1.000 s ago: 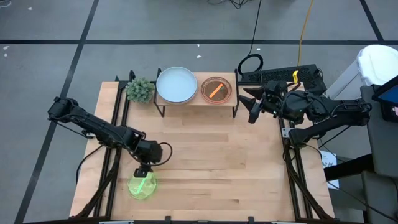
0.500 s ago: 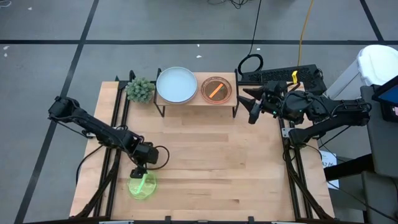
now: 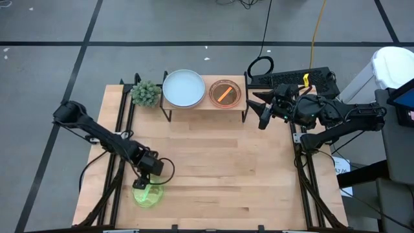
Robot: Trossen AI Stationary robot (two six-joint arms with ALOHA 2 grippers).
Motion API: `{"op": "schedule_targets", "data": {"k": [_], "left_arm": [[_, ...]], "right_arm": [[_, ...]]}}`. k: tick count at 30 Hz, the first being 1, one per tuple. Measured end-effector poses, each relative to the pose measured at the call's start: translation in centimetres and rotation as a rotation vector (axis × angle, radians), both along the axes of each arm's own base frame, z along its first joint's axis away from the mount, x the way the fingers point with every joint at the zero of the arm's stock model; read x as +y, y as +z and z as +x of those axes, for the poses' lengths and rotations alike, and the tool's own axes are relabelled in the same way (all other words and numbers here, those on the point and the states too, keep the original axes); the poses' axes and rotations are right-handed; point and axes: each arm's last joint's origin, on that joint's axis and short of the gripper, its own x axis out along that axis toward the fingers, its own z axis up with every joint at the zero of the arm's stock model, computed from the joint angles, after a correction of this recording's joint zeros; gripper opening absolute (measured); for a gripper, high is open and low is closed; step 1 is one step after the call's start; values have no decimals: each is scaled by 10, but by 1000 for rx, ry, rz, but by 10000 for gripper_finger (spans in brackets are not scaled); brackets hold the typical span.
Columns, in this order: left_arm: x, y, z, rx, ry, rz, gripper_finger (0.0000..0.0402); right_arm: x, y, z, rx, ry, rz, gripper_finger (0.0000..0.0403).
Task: Place and stack plates onto a shelf
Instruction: Stack the small green plate on top of the small orange plate on the shelf
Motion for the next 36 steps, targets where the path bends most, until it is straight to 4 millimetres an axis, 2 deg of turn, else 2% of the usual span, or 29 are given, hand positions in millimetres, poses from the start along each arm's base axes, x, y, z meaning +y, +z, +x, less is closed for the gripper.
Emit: {"op": "schedule_targets", "data": {"k": [6, 19, 25, 31, 36], "left_arm": [[-4, -6, 1, 15, -7, 23, 264], [-5, -7, 2, 44, 31, 3, 105], [-5, -8, 2, 44, 34, 3, 49], [-5, -7, 2, 47, 41, 2, 9], [-5, -7, 1, 56, 71, -3, 4]], "right_arm": [[0, 0, 0, 0, 0, 0, 199], [0, 0, 0, 11, 4, -19, 199], [0, 0, 0, 11, 3, -19, 199], [0, 0, 0, 11, 3, -19, 199], [0, 0, 0, 11, 2, -19, 199]]}}
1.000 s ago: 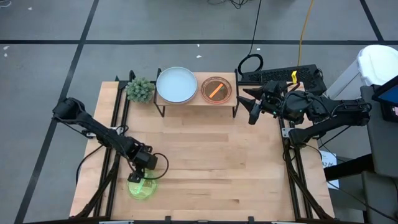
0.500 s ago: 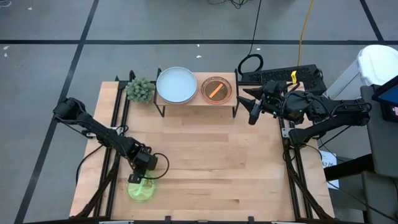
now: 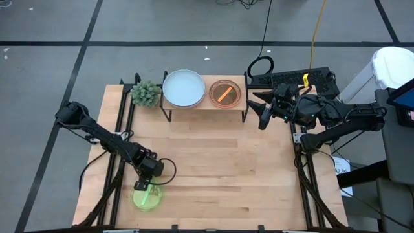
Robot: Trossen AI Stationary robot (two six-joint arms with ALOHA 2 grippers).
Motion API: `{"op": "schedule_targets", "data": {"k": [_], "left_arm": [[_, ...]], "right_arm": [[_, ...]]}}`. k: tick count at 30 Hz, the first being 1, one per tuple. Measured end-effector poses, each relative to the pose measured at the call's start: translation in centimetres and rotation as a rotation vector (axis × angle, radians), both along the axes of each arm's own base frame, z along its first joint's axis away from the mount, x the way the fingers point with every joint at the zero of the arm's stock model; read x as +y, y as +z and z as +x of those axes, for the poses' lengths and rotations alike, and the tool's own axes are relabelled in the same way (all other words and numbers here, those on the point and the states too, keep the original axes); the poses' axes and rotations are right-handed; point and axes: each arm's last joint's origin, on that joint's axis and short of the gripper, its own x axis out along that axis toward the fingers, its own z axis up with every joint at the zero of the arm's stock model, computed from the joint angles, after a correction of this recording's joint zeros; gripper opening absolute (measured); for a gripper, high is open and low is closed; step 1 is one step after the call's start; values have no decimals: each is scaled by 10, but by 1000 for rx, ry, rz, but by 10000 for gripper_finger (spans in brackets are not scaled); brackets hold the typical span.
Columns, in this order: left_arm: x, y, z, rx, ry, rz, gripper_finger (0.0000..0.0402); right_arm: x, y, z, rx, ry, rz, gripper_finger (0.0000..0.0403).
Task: Place and stack plates onto a shelf
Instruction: Stack the small green plate on top of the small orange plate on the shelf
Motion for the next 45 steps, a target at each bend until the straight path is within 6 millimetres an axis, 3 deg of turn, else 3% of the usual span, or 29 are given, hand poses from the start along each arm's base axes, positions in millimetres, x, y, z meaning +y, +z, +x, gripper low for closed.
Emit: {"op": "schedule_targets", "data": {"k": [9, 17, 30, 45], "left_arm": [[-4, 10, 7, -17, 54, -12, 2], [-3, 21, 12, 22, 222, 15, 1], [-3, 56, 39, -28, 407, -66, 1], [20, 105, 74, -251, 784, -44, 1]], "right_arm": [[0, 0, 0, -2, -1, 4, 199], [0, -4, -1, -15, -23, 95, 199], [2, -19, -8, 88, 49, 271, 199], [5, -31, -13, 220, 115, 379, 199]]}}
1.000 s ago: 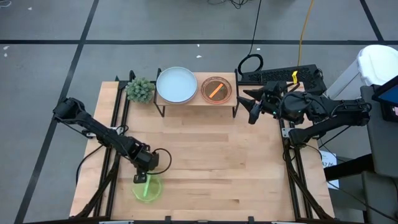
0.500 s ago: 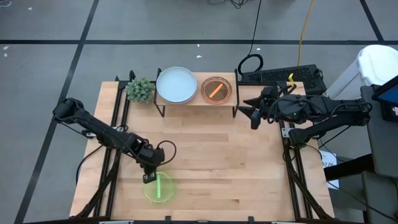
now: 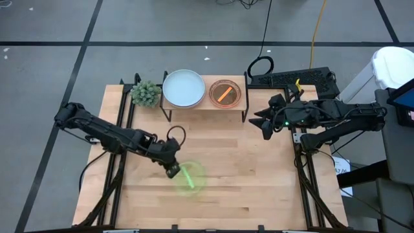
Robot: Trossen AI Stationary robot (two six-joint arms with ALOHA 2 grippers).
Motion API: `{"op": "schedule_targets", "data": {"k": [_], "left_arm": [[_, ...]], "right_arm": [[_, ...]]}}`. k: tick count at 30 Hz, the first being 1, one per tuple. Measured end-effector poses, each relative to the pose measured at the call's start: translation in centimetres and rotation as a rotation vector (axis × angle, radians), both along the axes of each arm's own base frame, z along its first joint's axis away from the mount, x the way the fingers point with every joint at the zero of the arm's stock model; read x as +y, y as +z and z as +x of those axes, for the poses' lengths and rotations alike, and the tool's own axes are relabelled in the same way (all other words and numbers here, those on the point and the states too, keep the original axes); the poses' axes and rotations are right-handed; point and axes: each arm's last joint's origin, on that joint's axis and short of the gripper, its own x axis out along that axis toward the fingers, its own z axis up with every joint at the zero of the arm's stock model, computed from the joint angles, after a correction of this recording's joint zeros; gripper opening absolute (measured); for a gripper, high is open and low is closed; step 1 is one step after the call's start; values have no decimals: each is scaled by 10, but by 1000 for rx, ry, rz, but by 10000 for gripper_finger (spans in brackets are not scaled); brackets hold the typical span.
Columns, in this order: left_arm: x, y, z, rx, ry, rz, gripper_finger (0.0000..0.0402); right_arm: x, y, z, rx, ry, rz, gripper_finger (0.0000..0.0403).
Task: Place and stack plates onto a shelf
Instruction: Stack the small green plate on top of the small orange plate on the shelf
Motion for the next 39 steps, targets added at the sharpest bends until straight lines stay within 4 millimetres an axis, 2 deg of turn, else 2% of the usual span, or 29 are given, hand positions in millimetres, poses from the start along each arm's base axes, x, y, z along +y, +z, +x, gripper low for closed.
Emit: {"op": "schedule_targets", "data": {"k": [8, 20, 25, 39], "left_arm": [[14, 16, 11, -90, 252, 11, 1], [20, 30, 27, -316, 545, -125, 0], [19, 39, 33, -424, 593, -180, 0], [20, 39, 34, -440, 676, -233, 0]], "right_arm": [[3, -7, 1, 32, 68, 49, 199], [7, -45, 10, 102, 119, 182, 199], [8, -54, 12, 117, 101, 200, 199], [7, -56, 12, 115, 82, 215, 199]]}}
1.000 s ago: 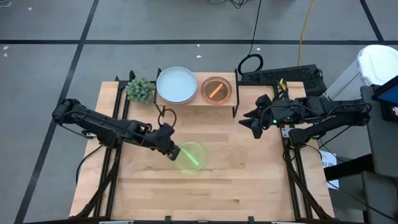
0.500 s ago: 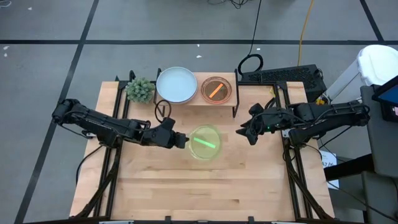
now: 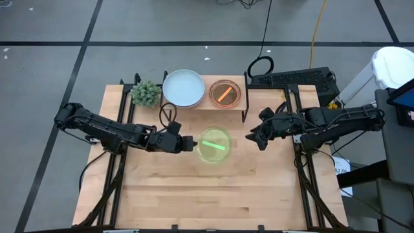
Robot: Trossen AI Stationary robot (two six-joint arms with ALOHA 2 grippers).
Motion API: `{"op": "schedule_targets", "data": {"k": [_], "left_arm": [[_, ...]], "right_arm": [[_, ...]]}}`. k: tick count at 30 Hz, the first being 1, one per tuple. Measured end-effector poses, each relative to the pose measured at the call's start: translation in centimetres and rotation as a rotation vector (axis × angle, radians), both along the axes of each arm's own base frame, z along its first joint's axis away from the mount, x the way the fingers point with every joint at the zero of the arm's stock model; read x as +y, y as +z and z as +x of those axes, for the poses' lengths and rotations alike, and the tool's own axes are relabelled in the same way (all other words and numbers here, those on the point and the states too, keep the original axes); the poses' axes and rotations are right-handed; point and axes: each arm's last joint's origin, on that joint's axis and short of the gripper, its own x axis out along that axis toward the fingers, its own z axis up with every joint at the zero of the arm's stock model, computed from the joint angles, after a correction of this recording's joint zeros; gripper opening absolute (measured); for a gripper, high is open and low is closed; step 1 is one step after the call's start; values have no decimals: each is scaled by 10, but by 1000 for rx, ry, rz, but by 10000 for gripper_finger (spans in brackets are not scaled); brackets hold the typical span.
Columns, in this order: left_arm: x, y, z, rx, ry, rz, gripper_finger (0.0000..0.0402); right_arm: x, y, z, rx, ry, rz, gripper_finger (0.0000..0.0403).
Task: Place and stack plates onto a shelf
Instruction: Stack the small green plate on top of the small orange plate on the shelf
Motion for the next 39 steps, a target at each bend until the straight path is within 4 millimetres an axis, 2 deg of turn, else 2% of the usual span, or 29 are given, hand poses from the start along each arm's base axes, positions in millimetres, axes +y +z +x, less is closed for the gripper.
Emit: {"op": "schedule_targets", "data": {"k": [11, 17, 24, 31, 39], "left_arm": [[2, 2, 1, -33, 88, 13, 0], [4, 1, 0, -36, 138, 45, 0], [2, -13, 12, -19, 184, 57, 0], [-1, -27, 31, -60, 208, 73, 0], [-2, -31, 35, -59, 234, 103, 0]], "right_arm": [[-1, 6, -8, -45, -89, 121, 199], [-1, 14, -10, -128, -107, 169, 199], [0, 20, 5, -227, -102, 188, 199], [2, 3, 26, -135, -67, 103, 199], [2, -8, 38, -83, -64, 69, 199]]}}
